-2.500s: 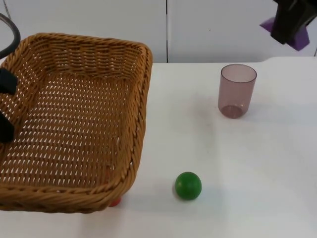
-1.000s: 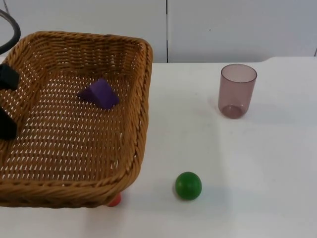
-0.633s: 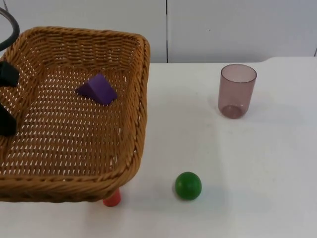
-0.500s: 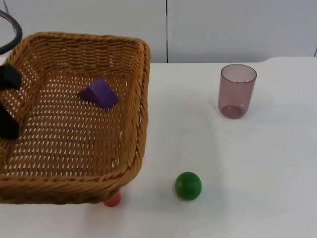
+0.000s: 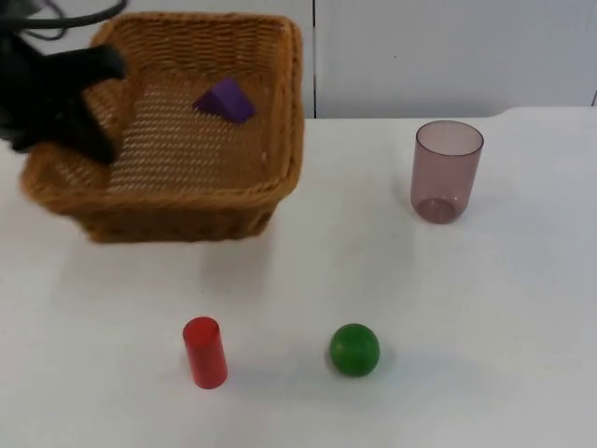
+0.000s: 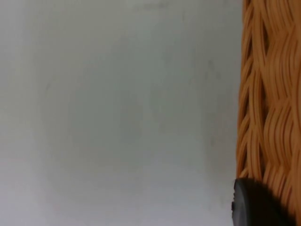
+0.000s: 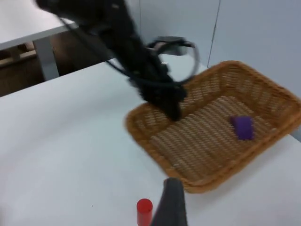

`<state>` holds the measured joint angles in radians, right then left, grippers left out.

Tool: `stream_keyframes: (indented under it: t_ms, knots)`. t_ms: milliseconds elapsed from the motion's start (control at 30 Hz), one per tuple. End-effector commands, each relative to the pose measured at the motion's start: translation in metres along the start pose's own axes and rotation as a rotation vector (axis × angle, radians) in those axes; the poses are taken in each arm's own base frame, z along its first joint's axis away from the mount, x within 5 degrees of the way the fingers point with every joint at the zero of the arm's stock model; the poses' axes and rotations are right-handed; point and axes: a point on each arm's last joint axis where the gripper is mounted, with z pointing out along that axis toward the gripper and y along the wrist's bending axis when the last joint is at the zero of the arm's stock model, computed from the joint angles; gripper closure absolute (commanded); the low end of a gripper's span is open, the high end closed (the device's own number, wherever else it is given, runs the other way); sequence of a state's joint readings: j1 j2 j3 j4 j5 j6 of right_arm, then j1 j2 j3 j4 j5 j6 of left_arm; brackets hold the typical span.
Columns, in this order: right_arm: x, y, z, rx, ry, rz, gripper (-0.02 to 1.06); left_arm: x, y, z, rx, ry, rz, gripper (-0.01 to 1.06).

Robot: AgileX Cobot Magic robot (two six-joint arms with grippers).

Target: Pick up the basket with the left hand and place the triangular block into the basket with the right hand.

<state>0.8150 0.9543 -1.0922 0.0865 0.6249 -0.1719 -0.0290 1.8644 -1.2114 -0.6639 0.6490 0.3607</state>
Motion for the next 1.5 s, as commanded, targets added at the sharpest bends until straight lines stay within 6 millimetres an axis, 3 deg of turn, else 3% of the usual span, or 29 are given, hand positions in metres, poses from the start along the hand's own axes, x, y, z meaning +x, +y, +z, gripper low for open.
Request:
stream_keyframes:
  t_ms: [0,100,133,167,267,400,500,567,600,633,733,800,833,967,1000,1100,1167,1233,1300,1333,1367,1467]
  knots:
    - [0.000,-0.001,0.001,0.004,-0.011,0.011,0.39,-0.021,-0.009,0.026,0.031,-0.017,-0.004,1.05]
    - [0.000,-0.001,0.000,0.004,-0.011,0.013,0.39,-0.037,-0.012,0.058,0.042,-0.005,-0.002,1.05]
    - [0.000,-0.001,0.000,0.004,-0.011,0.013,0.39,-0.042,-0.012,0.076,0.047,0.006,-0.002,1.05]
    - [0.000,-0.001,0.000,0.004,-0.011,0.013,0.39,-0.042,-0.012,0.076,0.047,0.006,-0.002,1.05]
    - [0.000,-0.001,0.000,0.006,-0.011,0.011,0.39,-0.043,-0.008,0.104,0.039,0.025,-0.001,1.05]
    - [0.001,-0.001,0.000,0.006,-0.007,0.010,0.39,-0.037,0.000,0.119,0.020,0.041,-0.009,1.04]
    - [0.001,-0.001,0.000,0.010,-0.004,0.003,0.39,-0.034,0.004,0.125,0.011,0.055,-0.005,0.96]
    - [0.001,-0.002,0.000,0.014,-0.004,-0.003,0.39,-0.034,0.004,0.125,0.008,0.056,0.000,0.79]
    - [0.001,-0.002,0.000,0.017,-0.003,-0.008,0.39,-0.035,0.004,0.125,0.009,0.056,0.003,0.63]
    - [0.001,-0.002,0.000,0.017,-0.003,-0.008,0.39,-0.035,0.004,0.125,0.009,0.056,0.003,0.63]
    - [0.001,-0.003,0.000,0.023,-0.002,-0.015,0.39,-0.038,0.004,0.120,0.004,0.054,0.018,0.21]
    - [0.001,-0.003,0.000,0.023,-0.004,-0.015,0.39,-0.042,0.006,0.111,-0.012,0.035,0.037,0.00]
    - [0.001,-0.003,0.000,0.023,-0.004,-0.015,0.39,-0.042,0.006,0.111,-0.012,0.035,0.037,0.00]
    - [-0.004,-0.004,-0.001,0.037,-0.053,-0.026,0.39,-0.056,0.002,0.069,-0.080,-0.008,0.112,0.00]
    - [-0.004,-0.004,-0.001,0.037,-0.053,-0.026,0.39,-0.056,0.002,0.069,-0.080,-0.008,0.112,0.00]
    - [-0.008,-0.005,-0.002,0.056,-0.101,-0.044,0.39,-0.058,-0.011,0.030,-0.138,-0.001,0.163,0.00]
    - [-0.011,-0.006,-0.002,0.061,-0.136,-0.044,0.39,-0.050,-0.023,0.003,-0.149,-0.023,0.208,0.00]
    - [-0.013,-0.006,-0.002,0.063,-0.153,-0.045,0.39,-0.040,-0.026,-0.006,-0.151,-0.032,0.214,0.00]
    - [-0.015,-0.006,-0.003,0.067,-0.179,-0.045,0.39,-0.015,-0.035,-0.037,-0.152,-0.106,0.235,0.00]
    - [-0.015,-0.006,-0.003,0.067,-0.182,-0.043,0.39,-0.002,-0.034,-0.045,-0.155,-0.114,0.243,0.00]
    - [-0.015,-0.006,-0.003,0.067,-0.182,-0.043,0.39,-0.002,-0.034,-0.045,-0.155,-0.114,0.243,0.00]
    - [-0.015,-0.006,-0.003,0.065,-0.178,-0.019,0.39,0.036,-0.037,-0.084,-0.153,-0.190,0.255,0.00]
